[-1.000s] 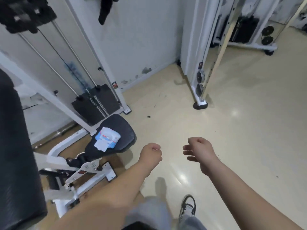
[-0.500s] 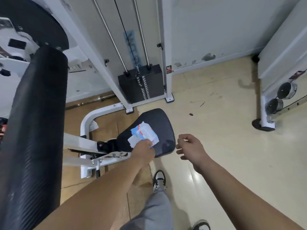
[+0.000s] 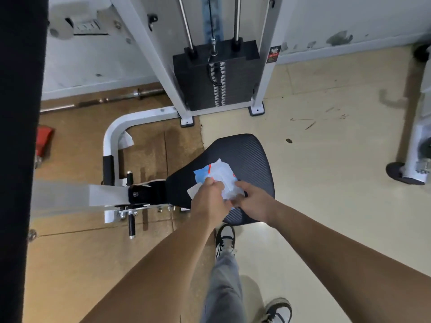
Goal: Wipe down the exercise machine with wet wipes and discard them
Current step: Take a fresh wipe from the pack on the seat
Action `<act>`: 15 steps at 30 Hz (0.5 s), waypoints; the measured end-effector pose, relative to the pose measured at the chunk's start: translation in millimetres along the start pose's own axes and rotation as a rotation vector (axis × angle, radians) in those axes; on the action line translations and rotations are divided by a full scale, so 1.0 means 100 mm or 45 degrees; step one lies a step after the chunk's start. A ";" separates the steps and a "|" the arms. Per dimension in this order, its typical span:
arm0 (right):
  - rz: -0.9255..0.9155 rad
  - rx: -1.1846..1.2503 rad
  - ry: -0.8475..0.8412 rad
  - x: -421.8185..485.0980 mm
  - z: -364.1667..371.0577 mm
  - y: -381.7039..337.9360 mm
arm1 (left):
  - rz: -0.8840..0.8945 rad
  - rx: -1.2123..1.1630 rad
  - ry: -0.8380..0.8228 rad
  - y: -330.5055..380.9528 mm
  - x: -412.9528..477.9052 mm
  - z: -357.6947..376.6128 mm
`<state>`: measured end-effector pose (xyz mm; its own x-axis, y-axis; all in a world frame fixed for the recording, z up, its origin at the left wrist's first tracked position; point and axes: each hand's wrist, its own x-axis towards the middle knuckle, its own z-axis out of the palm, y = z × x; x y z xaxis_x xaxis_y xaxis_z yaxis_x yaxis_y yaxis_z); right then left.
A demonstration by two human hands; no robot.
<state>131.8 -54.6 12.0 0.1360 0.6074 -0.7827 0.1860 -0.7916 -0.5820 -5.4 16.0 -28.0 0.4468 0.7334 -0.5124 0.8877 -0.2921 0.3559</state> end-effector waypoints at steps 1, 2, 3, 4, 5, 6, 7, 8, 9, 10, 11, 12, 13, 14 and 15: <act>0.005 -0.037 -0.024 0.03 0.01 0.02 | 0.009 -0.027 0.013 0.00 0.01 0.03; 0.007 -0.090 -0.043 0.06 0.04 0.05 | 0.023 -0.040 0.037 0.00 0.01 0.05; 0.007 -0.159 -0.064 0.10 0.07 0.09 | 0.038 -0.038 0.074 -0.01 0.02 0.05; 0.003 -0.224 -0.094 0.15 0.09 0.15 | 0.045 -0.013 0.098 -0.02 0.02 0.06; -0.008 -0.284 -0.124 0.19 0.10 0.20 | 0.043 0.016 0.114 -0.03 0.03 0.07; -0.008 -0.322 -0.163 0.22 0.09 0.22 | 0.031 0.040 0.127 -0.05 0.03 0.07; -0.005 -0.346 -0.204 0.21 0.06 0.22 | 0.021 0.056 0.145 -0.07 0.05 0.09; -0.001 -0.356 -0.234 0.21 0.03 0.22 | 0.002 0.054 0.159 -0.08 0.07 0.10; 0.003 -0.361 -0.251 0.24 0.00 0.24 | -0.019 0.042 0.165 -0.07 0.11 0.11; 0.017 -0.360 -0.260 0.28 -0.02 0.26 | -0.042 0.018 0.173 -0.05 0.14 0.11; 0.025 -0.358 -0.271 0.31 -0.05 0.27 | -0.073 -0.012 0.191 -0.03 0.18 0.12; 0.040 -0.351 -0.278 0.32 -0.07 0.28 | -0.116 -0.044 0.197 0.00 0.20 0.12; 0.048 -0.345 -0.284 0.34 -0.09 0.29 | -0.152 -0.061 0.197 0.01 0.22 0.13; 0.056 -0.339 -0.293 0.35 -0.10 0.30 | -0.179 -0.064 0.182 0.03 0.23 0.14; 0.056 -0.343 -0.302 0.35 -0.11 0.30 | -0.204 -0.068 0.165 0.05 0.23 0.15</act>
<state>152.7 -56.8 -30.5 -0.0742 0.5161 -0.8533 0.4392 -0.7513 -0.4926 11.1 22.5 -49.9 0.2789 0.8418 -0.4622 0.9376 -0.1346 0.3206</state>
